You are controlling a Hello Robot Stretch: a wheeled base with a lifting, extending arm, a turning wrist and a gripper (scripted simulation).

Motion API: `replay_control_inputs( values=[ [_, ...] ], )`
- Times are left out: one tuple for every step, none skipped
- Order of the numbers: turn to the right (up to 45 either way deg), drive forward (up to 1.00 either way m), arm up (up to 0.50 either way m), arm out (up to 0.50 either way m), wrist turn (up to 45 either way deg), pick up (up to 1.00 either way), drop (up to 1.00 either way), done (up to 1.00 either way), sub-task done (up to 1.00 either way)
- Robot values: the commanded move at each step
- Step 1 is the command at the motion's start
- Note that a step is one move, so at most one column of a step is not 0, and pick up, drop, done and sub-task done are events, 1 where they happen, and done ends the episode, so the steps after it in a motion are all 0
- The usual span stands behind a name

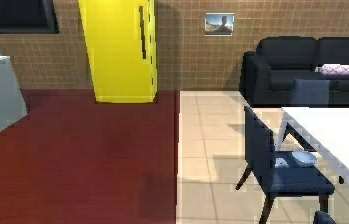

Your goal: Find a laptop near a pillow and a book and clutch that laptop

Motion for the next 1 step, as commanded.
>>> replay_control_inputs(
  values=[
    [0.0,1.00,0.00,0.00,0.0,0.00,0.00,0.00,0.00]
  ],
)
